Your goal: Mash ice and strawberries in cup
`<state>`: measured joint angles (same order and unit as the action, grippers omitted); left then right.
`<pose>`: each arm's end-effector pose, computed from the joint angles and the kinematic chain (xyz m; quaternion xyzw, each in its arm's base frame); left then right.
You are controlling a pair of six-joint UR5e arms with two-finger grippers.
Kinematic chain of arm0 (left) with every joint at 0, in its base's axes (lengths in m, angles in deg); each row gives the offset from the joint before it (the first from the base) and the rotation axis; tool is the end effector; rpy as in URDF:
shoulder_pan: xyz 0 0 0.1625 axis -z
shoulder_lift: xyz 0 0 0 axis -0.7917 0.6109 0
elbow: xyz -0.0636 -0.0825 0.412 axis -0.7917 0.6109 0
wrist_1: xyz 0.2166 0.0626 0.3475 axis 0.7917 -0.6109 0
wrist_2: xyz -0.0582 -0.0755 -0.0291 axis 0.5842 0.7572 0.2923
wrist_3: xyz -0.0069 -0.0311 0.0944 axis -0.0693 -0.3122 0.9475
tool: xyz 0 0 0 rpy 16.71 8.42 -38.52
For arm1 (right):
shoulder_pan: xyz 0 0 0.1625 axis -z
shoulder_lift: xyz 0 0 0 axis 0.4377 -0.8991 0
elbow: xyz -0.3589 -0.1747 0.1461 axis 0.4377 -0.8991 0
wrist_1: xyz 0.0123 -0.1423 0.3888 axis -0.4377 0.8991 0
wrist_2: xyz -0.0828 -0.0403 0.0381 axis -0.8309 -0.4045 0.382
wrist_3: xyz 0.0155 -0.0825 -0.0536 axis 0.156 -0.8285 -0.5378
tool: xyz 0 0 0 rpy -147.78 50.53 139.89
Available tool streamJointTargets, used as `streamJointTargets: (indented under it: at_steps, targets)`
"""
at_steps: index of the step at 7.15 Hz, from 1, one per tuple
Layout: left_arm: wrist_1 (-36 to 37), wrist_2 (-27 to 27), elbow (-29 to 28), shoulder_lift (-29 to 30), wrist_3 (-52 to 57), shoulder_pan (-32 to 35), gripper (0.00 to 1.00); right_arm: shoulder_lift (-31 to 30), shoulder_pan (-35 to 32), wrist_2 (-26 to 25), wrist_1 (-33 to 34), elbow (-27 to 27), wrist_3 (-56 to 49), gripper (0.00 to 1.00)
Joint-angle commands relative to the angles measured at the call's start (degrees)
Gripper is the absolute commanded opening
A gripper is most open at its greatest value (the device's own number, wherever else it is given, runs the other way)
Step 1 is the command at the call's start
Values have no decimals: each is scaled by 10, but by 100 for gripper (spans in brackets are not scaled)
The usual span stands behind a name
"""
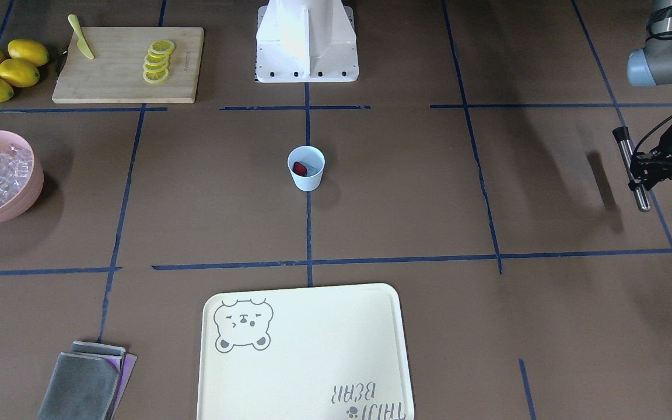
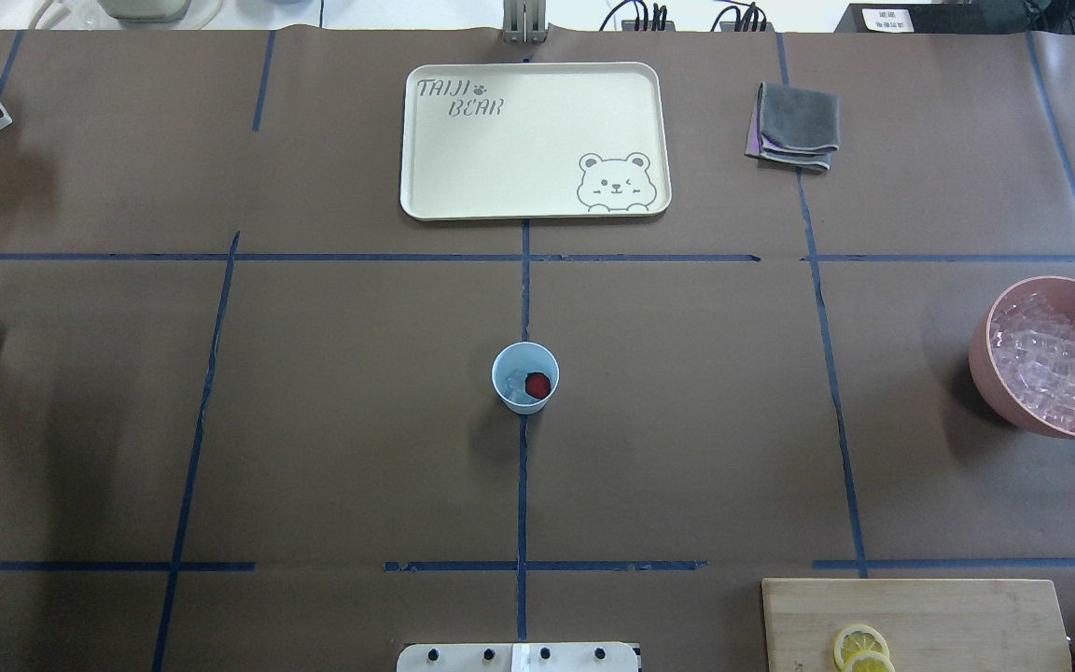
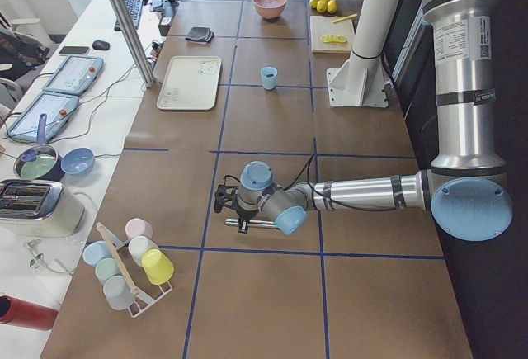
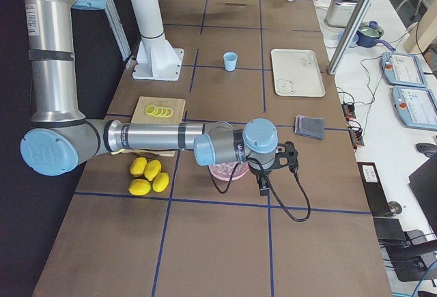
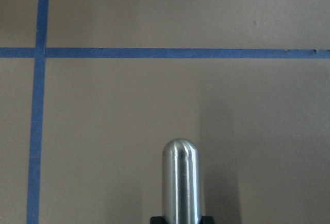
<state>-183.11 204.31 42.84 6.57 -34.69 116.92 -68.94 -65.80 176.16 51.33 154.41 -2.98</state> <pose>0.1232 -0.4463 0.6824 0.1111 0.3782 -0.0161 0.9189 0.0720 -0.5072 0.6090 0.0976 -0.4237 -0.0276 0.9001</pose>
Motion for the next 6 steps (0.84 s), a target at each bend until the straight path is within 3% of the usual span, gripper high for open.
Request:
streamJointTargets:
  at_steps: [1,2,6]
  targets:
    - [-3,-18,-14,1,5,1,0,0,1,0,0,0,0,100]
    - [-4,-42,-14,1,3,0,0,0,1,0,0,-1,0,100]
    - [-5,-45,-14,2,-6,-1,0,0,1,-1,0,-1,-1,100]
